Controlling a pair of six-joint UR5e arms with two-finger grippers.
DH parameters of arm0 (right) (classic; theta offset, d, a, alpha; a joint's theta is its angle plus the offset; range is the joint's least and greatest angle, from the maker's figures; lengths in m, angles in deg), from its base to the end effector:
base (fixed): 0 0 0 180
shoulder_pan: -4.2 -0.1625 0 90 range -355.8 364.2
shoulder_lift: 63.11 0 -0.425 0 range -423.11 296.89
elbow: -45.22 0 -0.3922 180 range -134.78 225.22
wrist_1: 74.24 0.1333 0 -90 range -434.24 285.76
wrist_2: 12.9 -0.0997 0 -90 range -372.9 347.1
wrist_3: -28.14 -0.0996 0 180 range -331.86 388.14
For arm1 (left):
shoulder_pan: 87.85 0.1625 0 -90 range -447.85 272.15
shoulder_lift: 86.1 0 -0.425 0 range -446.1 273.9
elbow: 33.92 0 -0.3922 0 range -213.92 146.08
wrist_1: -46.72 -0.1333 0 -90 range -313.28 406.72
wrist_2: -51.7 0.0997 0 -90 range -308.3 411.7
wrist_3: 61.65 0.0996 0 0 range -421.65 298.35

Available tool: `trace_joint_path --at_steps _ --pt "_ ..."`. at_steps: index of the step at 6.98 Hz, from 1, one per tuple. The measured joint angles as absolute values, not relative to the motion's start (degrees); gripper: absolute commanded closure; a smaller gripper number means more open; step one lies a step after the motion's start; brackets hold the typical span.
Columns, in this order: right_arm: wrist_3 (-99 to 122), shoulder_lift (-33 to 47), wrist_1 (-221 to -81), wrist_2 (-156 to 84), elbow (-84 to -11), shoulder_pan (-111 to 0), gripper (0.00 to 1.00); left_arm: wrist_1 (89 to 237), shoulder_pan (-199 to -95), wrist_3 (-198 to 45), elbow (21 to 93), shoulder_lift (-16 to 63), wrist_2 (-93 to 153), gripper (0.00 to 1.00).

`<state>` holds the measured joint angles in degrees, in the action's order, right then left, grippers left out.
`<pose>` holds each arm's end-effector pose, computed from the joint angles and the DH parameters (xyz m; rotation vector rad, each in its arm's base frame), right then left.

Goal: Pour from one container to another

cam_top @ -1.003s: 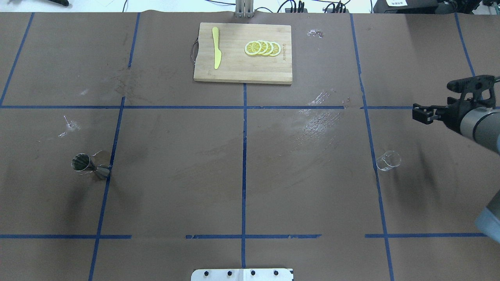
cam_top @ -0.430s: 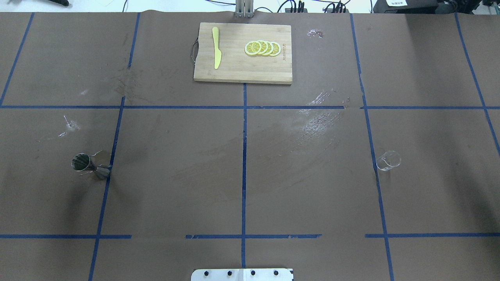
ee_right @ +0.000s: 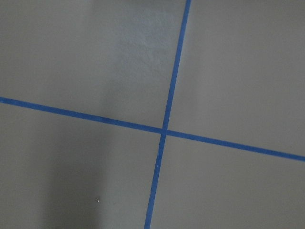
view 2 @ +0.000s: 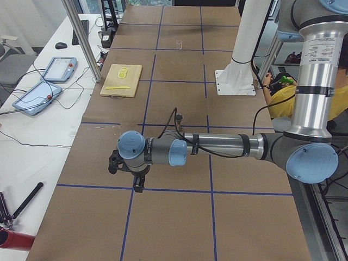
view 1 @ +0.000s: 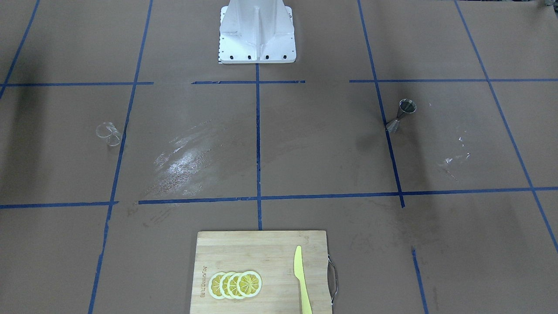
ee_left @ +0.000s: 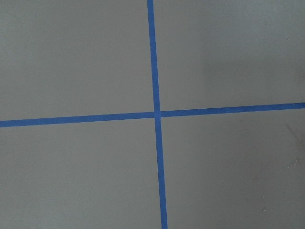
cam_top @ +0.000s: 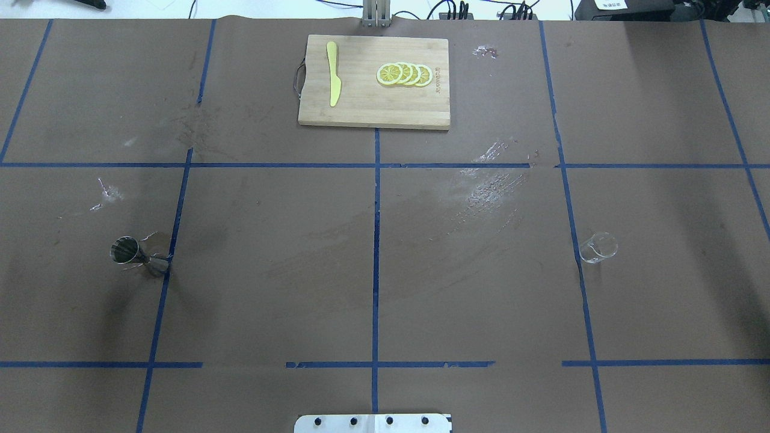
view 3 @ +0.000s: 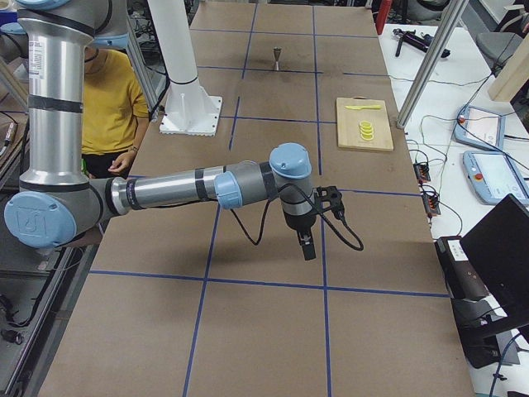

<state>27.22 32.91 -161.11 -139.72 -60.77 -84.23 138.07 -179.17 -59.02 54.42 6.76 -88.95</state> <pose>0.0611 -0.4587 0.5723 0.2068 -0.6445 -0.0844 -0.0681 -0.5143 0.6374 0.0720 0.8820 0.0410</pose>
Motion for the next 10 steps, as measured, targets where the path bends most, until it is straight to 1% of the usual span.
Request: trace_joint_path --at_steps 2,4,6,10 --pt "27.6 36.3 -164.2 -141.5 -60.6 -84.8 0.0 138.0 -179.2 -59.2 54.8 6.8 -88.7 0.0" --pt "27.5 40.1 -164.4 -144.0 -59.1 -84.9 0.0 138.1 -179.2 -59.3 55.4 6.9 -88.1 0.0" --pt "27.7 40.9 -164.0 -145.0 -57.7 -84.9 0.0 137.9 -179.0 -59.3 56.0 7.2 -85.7 0.0" --pt "27.6 40.6 -163.9 -145.0 -57.6 -84.9 0.0 138.3 -178.8 -59.1 58.5 8.2 -82.2 0.0"
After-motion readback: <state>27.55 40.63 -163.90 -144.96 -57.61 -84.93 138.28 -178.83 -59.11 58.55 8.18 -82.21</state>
